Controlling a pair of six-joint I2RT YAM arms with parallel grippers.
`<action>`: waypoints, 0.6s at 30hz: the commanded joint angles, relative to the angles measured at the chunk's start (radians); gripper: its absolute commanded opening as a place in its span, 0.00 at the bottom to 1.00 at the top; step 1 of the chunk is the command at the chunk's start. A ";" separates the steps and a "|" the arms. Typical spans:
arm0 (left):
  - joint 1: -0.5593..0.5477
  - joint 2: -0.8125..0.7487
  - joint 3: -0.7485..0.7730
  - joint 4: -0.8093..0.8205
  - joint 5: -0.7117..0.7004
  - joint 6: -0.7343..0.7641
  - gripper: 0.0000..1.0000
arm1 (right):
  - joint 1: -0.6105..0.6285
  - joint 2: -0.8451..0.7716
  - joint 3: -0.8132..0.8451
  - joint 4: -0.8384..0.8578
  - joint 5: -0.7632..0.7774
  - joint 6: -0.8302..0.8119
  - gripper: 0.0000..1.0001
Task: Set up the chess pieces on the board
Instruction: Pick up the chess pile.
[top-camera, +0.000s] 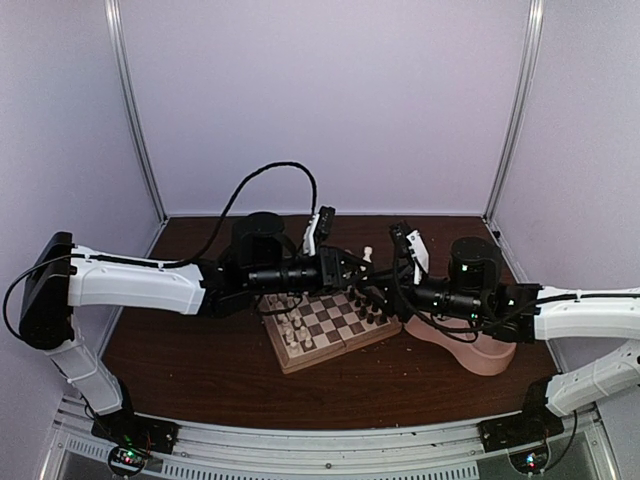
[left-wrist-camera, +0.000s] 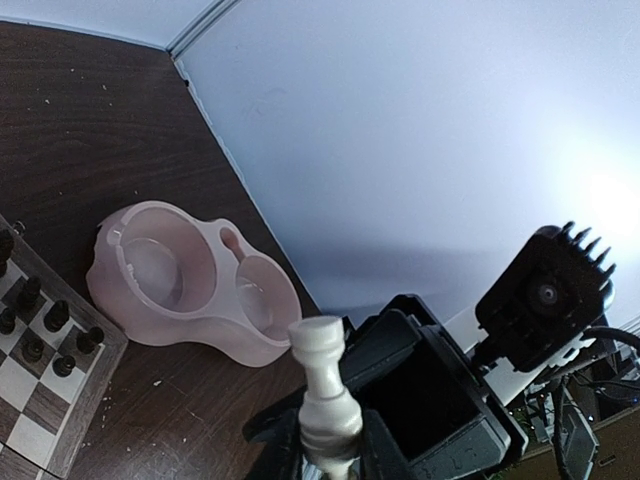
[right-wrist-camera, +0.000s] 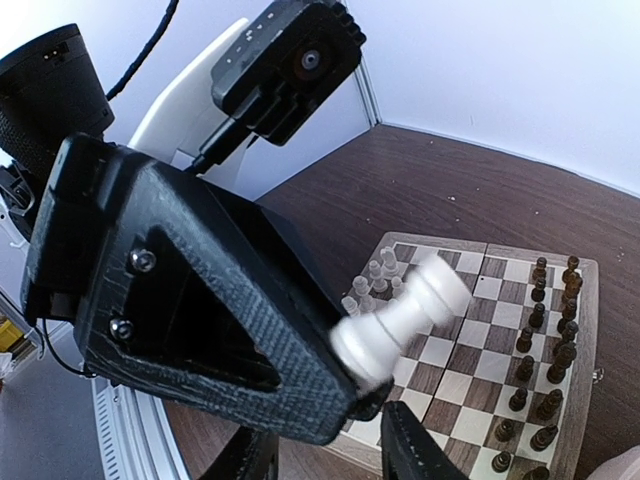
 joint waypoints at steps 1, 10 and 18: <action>-0.007 0.017 -0.005 0.038 -0.004 0.012 0.21 | 0.017 0.010 0.047 0.016 -0.013 -0.013 0.37; -0.012 0.019 -0.004 0.039 -0.012 0.014 0.21 | 0.020 -0.013 0.043 -0.003 0.028 -0.022 0.38; -0.011 0.000 -0.002 0.007 -0.015 0.049 0.07 | 0.020 -0.092 -0.007 -0.066 0.061 -0.027 0.42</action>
